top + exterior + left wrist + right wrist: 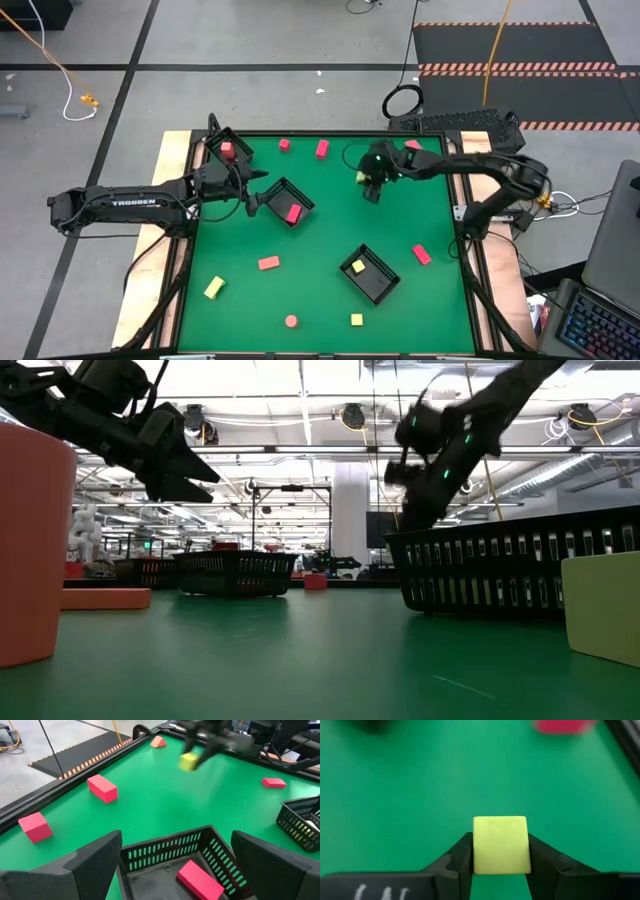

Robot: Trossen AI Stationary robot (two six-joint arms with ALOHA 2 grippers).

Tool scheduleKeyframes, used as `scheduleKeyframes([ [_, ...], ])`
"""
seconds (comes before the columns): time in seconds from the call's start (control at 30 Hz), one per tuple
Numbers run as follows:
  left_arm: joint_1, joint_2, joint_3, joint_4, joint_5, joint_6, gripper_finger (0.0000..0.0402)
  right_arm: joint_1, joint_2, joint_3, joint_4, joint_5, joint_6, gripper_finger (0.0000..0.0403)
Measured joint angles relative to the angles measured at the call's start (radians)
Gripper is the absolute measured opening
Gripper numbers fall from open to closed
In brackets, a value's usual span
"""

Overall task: Sort & place blocks by color
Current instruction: Put the light green block into the bottom black bin

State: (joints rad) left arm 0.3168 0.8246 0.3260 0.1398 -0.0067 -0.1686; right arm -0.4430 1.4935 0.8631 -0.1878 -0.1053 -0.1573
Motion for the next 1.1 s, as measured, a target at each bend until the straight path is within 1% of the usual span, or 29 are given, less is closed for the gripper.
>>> scheduleKeyframes([
  [0.07, 0.0, 0.0, 0.0, 0.0, -0.013, -0.014, 0.0376, 0.053, -0.058, 0.0, -0.033, -0.025, 0.018, 0.0122],
  [0.17, 0.0, 0.0, 0.0, 0.0, -0.033, -0.029, 0.0376, 0.141, -0.116, 0.0, -0.079, -0.024, 0.059, 0.0122],
  [0.27, 0.0, 0.0, 0.0, 0.0, -0.04, -0.043, 0.0376, 0.233, -0.142, 0.0, -0.139, -0.021, 0.09, 0.0122],
  [0.37, 0.0, 0.0, 0.0, 0.0, -0.042, -0.045, 0.0376, 0.338, -0.148, 0.0, -0.162, -0.019, 0.096, 0.0122],
  [0.5, 0.0, 0.0, 0.0, 0.001, -0.048, -0.055, 0.0376, 0.472, -0.147, 0.0, -0.164, 0.03, 0.095, 0.0122],
  [0.6, 0.0, 0.0, 0.0, 0.002, -0.048, -0.073, 0.0376, 0.545, -0.147, 0.0, -0.167, 0.076, 0.12, 0.0122],
  [0.9, 0.0, 0.0, 0.0, 0.002, -0.048, -0.103, 0.0376, 0.689, -0.147, 0.0, -0.166, 0.081, 0.235, 0.0122],
  [1.1, 0.0, 0.0, 0.0, 0.002, -0.048, -0.104, 0.0376, 0.744, -0.147, -0.012, -0.164, 0.083, 0.296, 0.0122],
])
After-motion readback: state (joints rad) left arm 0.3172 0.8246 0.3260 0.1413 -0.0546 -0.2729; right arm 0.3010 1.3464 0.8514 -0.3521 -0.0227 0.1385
